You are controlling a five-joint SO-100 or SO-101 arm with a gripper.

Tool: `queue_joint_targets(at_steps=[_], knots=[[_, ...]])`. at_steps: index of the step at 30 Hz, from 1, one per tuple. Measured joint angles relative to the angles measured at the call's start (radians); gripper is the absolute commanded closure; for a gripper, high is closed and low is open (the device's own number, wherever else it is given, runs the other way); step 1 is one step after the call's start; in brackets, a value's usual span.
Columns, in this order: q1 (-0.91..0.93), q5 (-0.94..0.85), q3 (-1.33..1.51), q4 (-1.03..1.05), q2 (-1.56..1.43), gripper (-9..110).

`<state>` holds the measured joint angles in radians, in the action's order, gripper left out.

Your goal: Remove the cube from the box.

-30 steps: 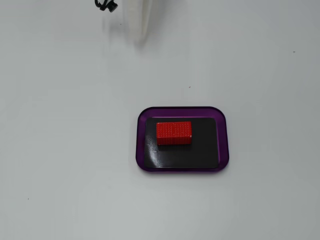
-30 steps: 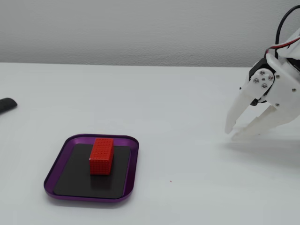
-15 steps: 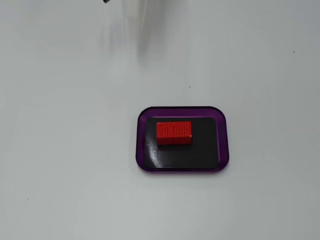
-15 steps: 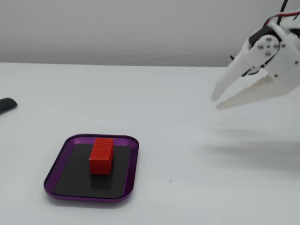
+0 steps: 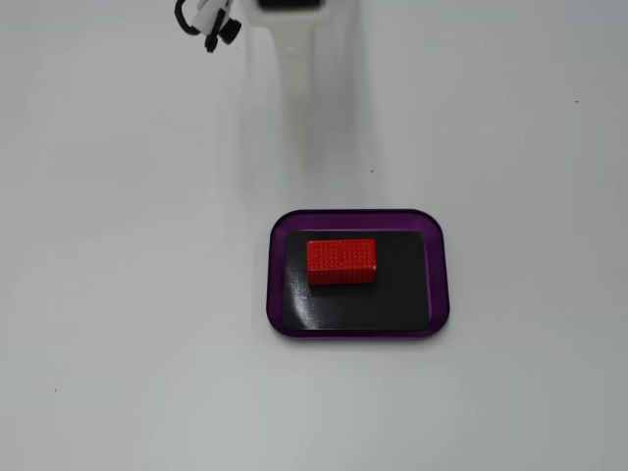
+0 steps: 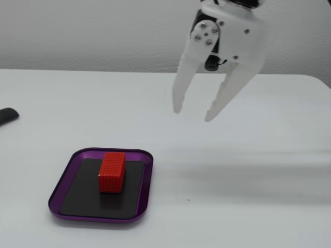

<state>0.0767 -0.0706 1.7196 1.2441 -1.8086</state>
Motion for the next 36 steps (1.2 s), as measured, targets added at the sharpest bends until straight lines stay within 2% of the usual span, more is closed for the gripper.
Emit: queue_joint_targets(at_steps=[5, 10, 15, 21, 30, 36], knots=[[-0.012, 0.000, -0.390, 0.124, 0.334, 75], [-0.003, 0.002, -0.732, 0.213, 0.598, 75], [-0.011, 0.002, -0.943, 0.264, 0.813, 75], [-0.015, 0.048, -1.031, 0.267, 0.956, 74], [-0.057, 0.060, -1.037, 0.262, 0.989, 75], [-0.064, 0.060, -1.037, 0.255, 0.989, 84]])
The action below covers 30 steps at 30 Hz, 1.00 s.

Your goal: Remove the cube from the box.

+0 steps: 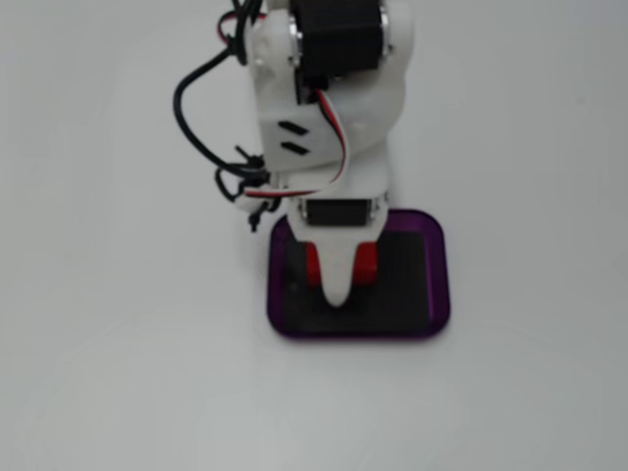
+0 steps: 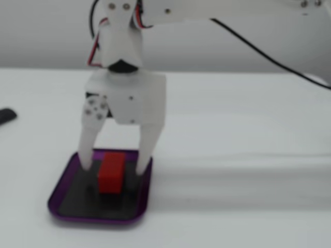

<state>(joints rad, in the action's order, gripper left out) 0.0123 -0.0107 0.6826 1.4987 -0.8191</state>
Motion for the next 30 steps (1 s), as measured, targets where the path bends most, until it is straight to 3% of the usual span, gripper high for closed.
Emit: queue_joint_targets(at_steps=[13, 23, 30], knots=[[0.006, 0.000, 0.000, -0.048, 0.000, 101], [0.006, 0.002, -0.005, -0.054, 0.000, 102], [0.008, 0.002, -0.126, 0.104, -0.101, 102]])
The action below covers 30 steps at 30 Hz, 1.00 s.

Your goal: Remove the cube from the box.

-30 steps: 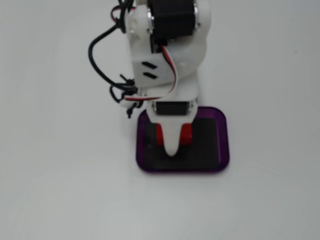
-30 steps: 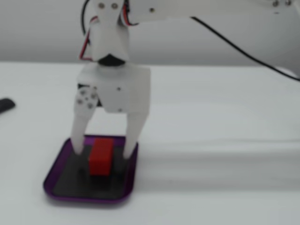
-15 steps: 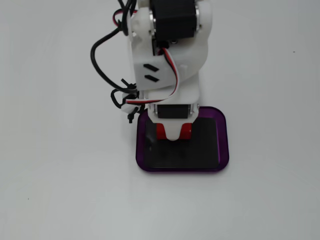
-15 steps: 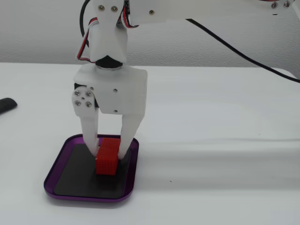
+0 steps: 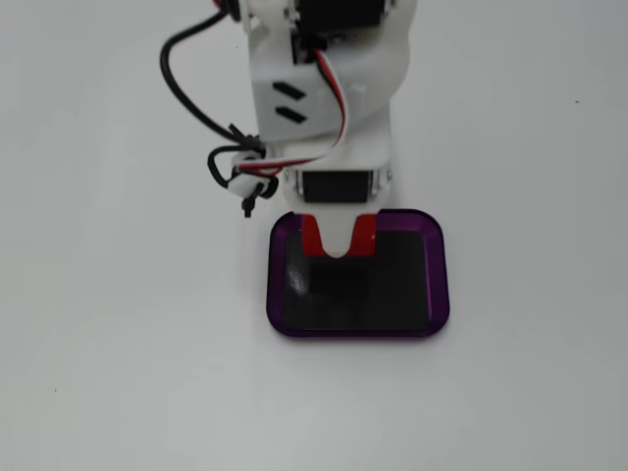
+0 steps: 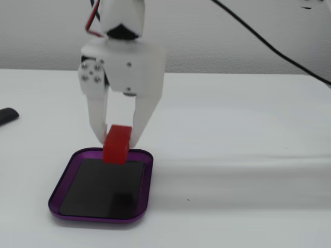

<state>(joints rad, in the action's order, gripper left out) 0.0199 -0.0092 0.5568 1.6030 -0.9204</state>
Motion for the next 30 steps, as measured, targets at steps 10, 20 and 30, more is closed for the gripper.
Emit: queue_joint_targets(at_steps=[10, 20, 30], knots=[[0.000, -0.009, 0.117, 0.078, -0.373, 102], [0.000, -0.006, 0.773, -0.077, -0.834, 102], [-0.002, -0.041, 1.473, -0.393, -1.146, 102]])
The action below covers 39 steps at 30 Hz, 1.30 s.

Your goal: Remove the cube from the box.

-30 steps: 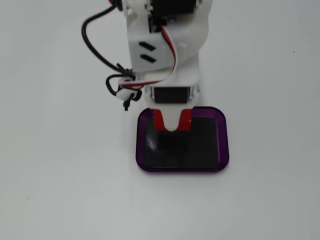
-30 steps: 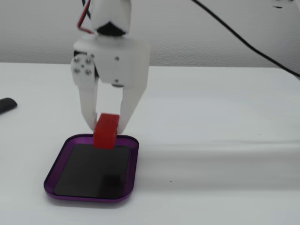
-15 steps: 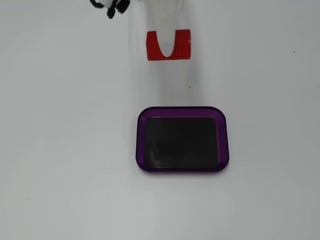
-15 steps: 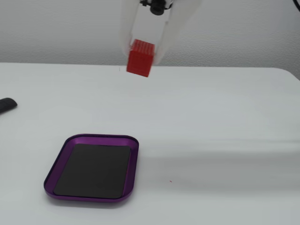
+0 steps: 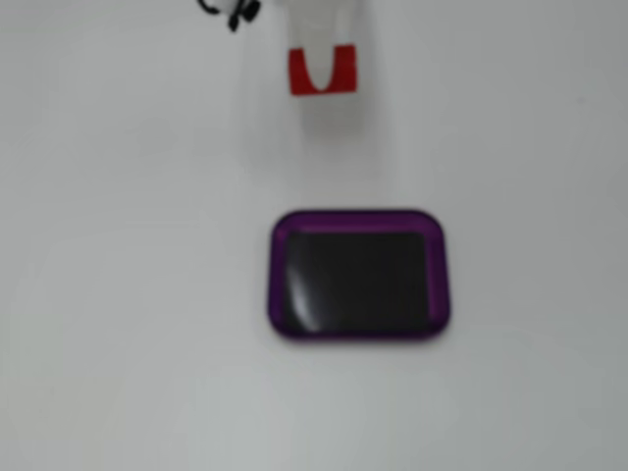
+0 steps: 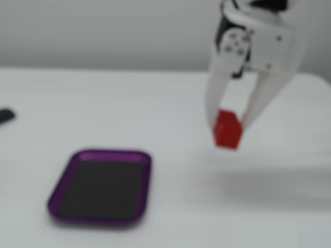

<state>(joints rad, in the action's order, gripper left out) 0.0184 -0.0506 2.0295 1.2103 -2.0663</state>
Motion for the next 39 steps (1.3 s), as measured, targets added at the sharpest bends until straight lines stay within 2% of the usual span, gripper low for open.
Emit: queue_joint_targets(at_steps=[6, 15, 27, 32, 39], knots=[[0.000, 0.000, 0.224, -0.184, -0.032, 101], [-0.005, -0.020, 0.328, -0.299, -0.037, 100], [-0.003, -0.046, 0.365, -0.328, -0.052, 78], [0.000, -0.046, 0.299, -0.265, -0.055, 73], [0.078, -0.052, -0.020, 0.011, -0.067, 68]])
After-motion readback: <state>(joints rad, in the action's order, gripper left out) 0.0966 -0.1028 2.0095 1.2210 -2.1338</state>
